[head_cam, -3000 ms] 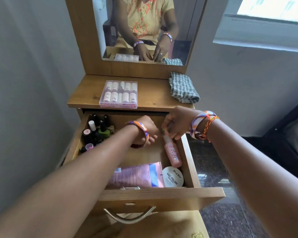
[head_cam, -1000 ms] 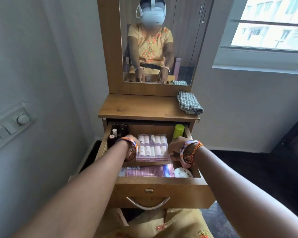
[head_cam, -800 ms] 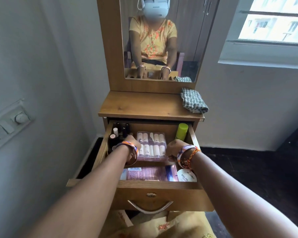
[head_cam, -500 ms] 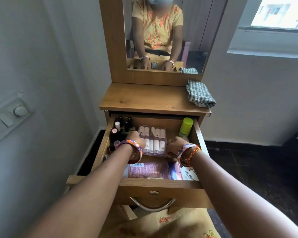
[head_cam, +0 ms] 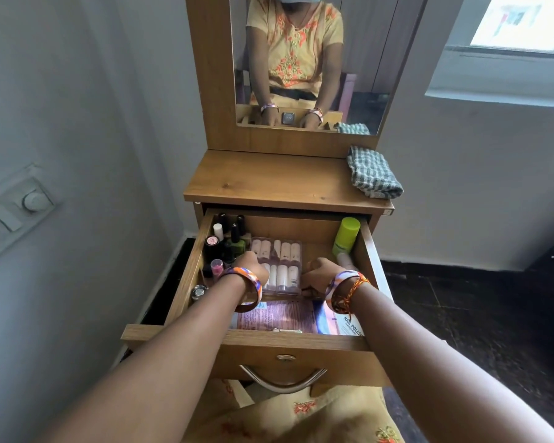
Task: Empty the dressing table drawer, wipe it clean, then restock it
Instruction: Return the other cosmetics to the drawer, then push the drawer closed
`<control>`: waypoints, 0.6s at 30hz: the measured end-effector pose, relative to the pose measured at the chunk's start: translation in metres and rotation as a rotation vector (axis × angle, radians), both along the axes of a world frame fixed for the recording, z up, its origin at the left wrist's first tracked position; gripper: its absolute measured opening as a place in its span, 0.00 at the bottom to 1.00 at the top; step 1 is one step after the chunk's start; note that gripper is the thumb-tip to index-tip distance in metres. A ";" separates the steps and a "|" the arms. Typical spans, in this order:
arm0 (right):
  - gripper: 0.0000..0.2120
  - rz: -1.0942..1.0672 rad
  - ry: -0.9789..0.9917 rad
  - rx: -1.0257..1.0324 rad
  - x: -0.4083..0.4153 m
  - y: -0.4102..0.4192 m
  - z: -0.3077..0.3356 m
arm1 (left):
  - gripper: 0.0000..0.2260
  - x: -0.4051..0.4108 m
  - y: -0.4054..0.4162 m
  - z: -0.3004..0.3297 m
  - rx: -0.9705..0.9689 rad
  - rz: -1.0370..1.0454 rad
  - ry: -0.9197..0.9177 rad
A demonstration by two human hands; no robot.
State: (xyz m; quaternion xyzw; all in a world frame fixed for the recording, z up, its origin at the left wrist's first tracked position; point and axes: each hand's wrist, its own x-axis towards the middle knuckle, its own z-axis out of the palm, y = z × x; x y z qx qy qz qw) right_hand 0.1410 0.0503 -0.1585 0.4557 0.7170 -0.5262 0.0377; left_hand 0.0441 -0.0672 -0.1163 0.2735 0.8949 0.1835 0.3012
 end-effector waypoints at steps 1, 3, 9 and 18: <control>0.06 -0.009 0.007 -0.017 -0.001 0.002 -0.004 | 0.15 0.001 0.000 0.000 -0.004 -0.005 -0.006; 0.05 0.011 -0.006 -0.001 -0.001 0.001 -0.003 | 0.15 0.002 0.000 -0.001 -0.008 -0.010 -0.009; 0.03 -0.095 0.029 -0.016 0.002 -0.006 0.005 | 0.16 0.011 -0.001 0.002 -0.012 -0.085 0.027; 0.07 0.021 0.106 0.181 0.005 -0.016 0.036 | 0.15 0.018 -0.005 0.034 0.063 -0.399 -0.006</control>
